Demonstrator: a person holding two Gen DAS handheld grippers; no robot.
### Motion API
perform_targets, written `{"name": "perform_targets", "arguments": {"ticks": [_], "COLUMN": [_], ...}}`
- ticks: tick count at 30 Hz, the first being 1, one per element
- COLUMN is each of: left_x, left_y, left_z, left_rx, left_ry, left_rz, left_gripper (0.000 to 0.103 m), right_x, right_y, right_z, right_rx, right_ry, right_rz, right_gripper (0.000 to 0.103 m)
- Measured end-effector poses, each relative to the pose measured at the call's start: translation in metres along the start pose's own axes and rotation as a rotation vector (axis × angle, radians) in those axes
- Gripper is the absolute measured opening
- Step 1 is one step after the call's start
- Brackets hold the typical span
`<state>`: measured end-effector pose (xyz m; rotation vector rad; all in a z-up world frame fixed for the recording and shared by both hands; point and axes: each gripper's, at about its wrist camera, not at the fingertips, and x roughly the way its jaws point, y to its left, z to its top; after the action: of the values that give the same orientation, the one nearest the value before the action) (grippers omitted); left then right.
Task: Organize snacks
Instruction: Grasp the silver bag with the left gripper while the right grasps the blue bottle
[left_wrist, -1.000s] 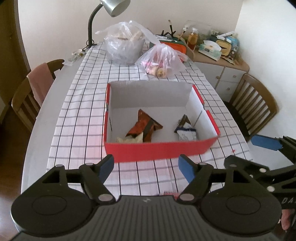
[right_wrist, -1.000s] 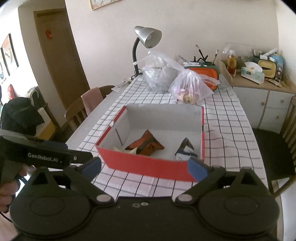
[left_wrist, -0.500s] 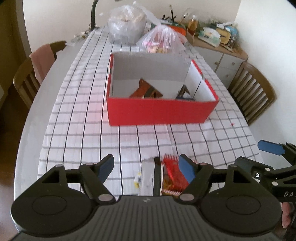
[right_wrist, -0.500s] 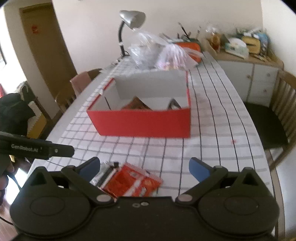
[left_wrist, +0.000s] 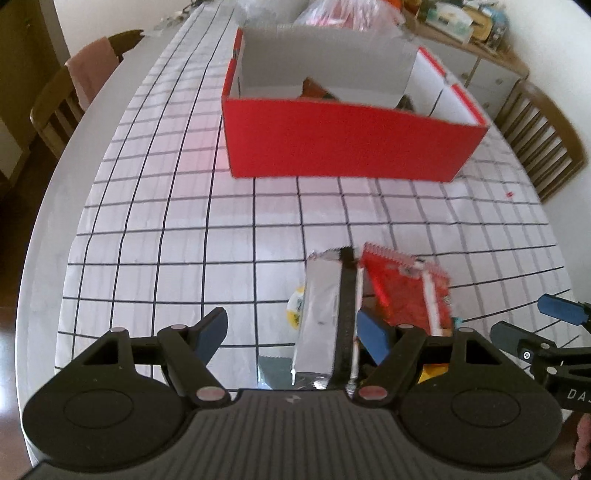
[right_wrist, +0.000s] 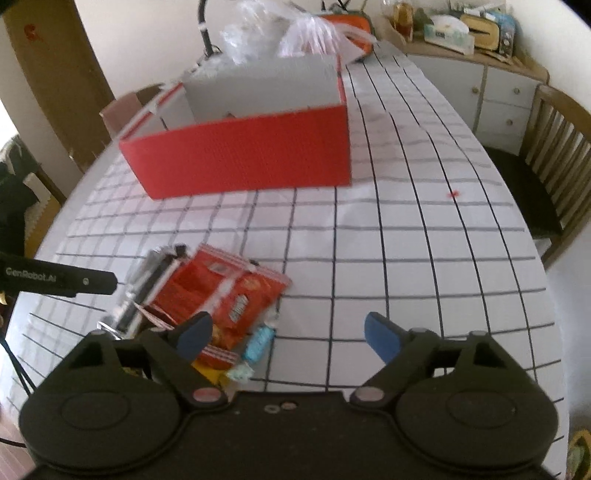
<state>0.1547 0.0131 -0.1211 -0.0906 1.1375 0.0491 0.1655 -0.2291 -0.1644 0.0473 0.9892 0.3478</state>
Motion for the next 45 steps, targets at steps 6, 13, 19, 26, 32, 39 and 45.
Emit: {"name": "perform_targets", "arguments": {"ticks": [6,13,19,26,32,39,45], "left_x": [0.021,0.036,0.042,0.054,0.057,0.056,0.050], "left_y": [-0.006,-0.015,-0.023,-0.032,-0.030,-0.027,-0.026], "left_z": [-0.003,0.001,0.008,0.007,0.007,0.004,0.002], "left_rx": [0.017,0.036,0.045,0.079,0.072,0.058,0.032], "left_ry": [0.030,0.033,0.036,0.068,0.078,0.088,0.072], "left_rz": [0.028,0.044,0.047,0.079,0.084,0.071,0.059], "left_gripper": [0.077,0.077,0.077,0.077,0.077,0.054,0.043], "right_x": [0.016,0.029,0.034,0.040,0.038,0.033,0.024], "right_y": [-0.002,0.001,0.008,0.014,0.016,0.010,0.000], "right_z": [-0.006,-0.008,-0.006,-0.012,-0.017,-0.024,-0.025], "right_rx": [-0.006,-0.026,-0.049,-0.103,-0.136,-0.138,-0.079], "right_ry": [0.045,0.070,0.071,0.095,0.072,0.029,-0.002], "right_rz": [-0.001,-0.009,-0.014,-0.044,-0.090,-0.106,-0.091], "right_gripper": [0.082,0.076,0.073,0.056,0.041,0.012,0.011]}}
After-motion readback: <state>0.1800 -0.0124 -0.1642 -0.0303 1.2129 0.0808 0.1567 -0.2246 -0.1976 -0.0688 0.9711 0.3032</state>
